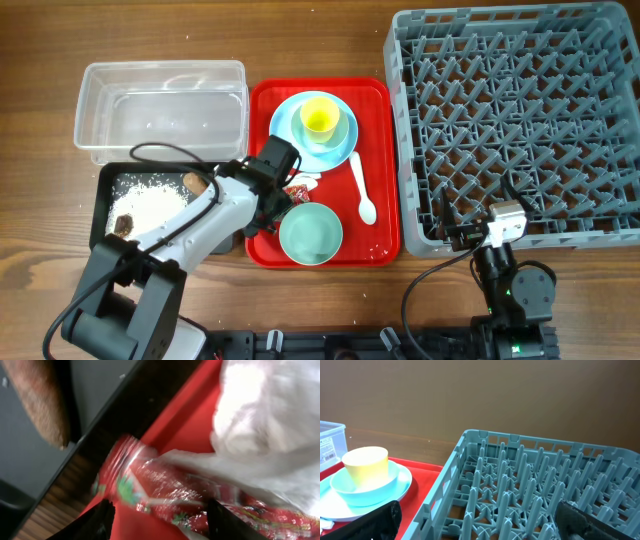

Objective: Sort waste into correct bins and load items into the dishwasher rack
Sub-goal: 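Close the left gripper on the red wrapper and lift it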

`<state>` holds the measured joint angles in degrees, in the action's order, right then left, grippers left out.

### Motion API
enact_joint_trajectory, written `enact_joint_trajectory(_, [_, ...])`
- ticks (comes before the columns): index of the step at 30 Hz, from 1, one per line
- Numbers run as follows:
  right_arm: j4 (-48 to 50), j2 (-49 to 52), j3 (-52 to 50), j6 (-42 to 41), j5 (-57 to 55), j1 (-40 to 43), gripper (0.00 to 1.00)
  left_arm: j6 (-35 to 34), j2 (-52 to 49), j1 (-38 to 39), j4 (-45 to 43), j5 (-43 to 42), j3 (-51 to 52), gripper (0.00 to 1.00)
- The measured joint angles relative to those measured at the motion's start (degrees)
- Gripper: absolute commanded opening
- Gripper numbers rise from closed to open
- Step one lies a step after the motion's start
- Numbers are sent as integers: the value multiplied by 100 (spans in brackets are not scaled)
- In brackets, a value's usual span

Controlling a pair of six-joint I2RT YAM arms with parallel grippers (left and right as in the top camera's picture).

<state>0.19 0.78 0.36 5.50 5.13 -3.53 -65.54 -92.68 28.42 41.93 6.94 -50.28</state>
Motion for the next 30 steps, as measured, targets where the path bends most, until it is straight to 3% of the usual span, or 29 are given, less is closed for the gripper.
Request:
enact_joint_trajectory(4, [0, 0, 0, 0, 0, 0, 100, -640, 0, 0, -275, -96, 20, 59])
enact_joint_trajectory(8, [0, 0, 0, 0, 0, 0, 100, -841, 0, 0, -391, -146, 20, 54])
enact_joint_trajectory(30, [0, 0, 0, 0, 0, 0, 100, -946, 2, -33, -1213, -184, 81, 54])
